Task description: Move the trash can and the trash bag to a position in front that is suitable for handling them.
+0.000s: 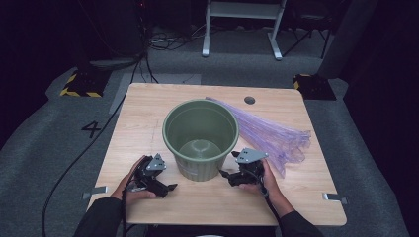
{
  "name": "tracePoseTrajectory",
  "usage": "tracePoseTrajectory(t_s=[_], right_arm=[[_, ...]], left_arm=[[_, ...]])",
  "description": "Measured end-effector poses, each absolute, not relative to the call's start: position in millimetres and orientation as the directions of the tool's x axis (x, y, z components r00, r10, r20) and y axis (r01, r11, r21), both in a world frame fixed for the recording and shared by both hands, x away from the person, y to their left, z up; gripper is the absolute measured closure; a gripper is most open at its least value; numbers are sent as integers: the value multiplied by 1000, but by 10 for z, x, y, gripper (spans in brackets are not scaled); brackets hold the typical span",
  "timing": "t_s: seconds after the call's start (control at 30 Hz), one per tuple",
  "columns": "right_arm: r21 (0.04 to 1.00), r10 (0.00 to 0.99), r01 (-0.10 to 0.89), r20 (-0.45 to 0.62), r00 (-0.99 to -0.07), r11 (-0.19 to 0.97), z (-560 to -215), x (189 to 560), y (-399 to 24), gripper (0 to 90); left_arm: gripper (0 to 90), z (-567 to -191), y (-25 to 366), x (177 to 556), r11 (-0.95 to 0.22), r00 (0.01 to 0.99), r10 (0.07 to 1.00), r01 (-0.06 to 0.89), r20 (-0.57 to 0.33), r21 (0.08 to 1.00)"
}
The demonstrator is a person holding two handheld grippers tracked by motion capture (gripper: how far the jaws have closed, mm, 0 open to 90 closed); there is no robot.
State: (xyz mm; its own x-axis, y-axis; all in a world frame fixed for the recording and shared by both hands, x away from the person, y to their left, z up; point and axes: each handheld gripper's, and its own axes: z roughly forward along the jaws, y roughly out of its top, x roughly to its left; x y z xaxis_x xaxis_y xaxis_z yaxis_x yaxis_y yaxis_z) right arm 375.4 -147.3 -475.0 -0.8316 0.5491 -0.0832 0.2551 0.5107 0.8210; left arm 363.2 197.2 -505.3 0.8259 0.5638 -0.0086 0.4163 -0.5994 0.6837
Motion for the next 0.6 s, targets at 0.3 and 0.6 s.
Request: tracePoseTrajectory(t_s=[0.3, 0.6], right_arm=[[822, 539, 243, -90, -837, 515, -4778, 3771, -1322, 204], [822, 572, 255, -102, -814, 509, -4840, 3873, -1233, 291]], left_arm=[[5, -5050, 1863, 3799, -589, 809, 588, 429, -2, 685], [22, -5046, 1784, 3945, -554, 765, 644, 468, -2, 688]])
